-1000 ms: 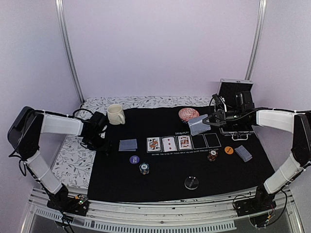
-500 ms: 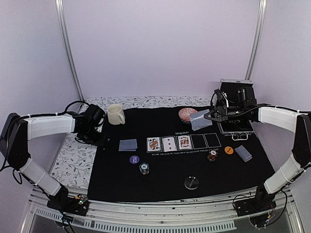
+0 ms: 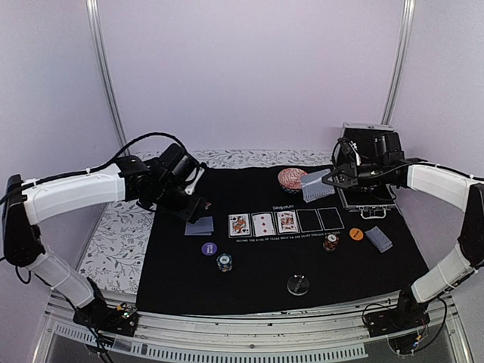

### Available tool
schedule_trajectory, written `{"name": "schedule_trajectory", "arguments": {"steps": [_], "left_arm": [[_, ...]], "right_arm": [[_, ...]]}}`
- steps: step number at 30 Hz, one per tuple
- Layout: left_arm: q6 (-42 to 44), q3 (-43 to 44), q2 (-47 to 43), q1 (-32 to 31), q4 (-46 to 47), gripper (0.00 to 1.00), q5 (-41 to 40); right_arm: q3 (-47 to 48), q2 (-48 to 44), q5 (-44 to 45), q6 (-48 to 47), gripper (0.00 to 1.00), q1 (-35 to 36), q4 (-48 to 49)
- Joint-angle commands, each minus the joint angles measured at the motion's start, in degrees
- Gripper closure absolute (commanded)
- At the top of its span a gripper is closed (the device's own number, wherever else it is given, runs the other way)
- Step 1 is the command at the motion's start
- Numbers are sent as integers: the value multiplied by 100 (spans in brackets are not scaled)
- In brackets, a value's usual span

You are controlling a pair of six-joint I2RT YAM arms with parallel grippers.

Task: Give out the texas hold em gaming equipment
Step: Pick up the all-in button from the small blind area, then place the all-in button in the big blind area.

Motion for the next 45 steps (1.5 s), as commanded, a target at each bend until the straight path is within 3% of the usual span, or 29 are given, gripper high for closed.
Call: {"name": "schedule_trajectory", "arguments": {"steps": [1, 7, 12, 18, 21, 29, 33, 45], "left_arm": [[-17, 633, 426, -915, -228, 54, 180], [272, 1992, 1669, -1998, -220, 54, 487], [807, 3879, 3486, -2651, -220, 55, 811], [1019, 6499, 5433, -2967, -305, 55, 901], [918, 7270, 6017, -3052, -108, 56, 864], [736, 6985, 6411, -3282, 816, 58, 894], [649, 7329, 6813, -3300, 924, 59, 609], [1137, 7240, 7219, -3361, 2567, 57, -367]], "right_arm": [[109, -488, 77, -138, 98, -214, -131], [16, -599, -53, 24, 98, -976, -87], [-40, -708, 71, 55, 98, -1272, -88], [-109, -872, 177, 144, 98, -1634, 24], [-144, -962, 127, 239, 98, -1687, 73], [-376, -1172, 116, 175, 98, -1689, 48], [-387, -1180, 68, 175, 98, -1690, 39], [-427, -1156, 4, 145, 98, -1689, 13]]}}
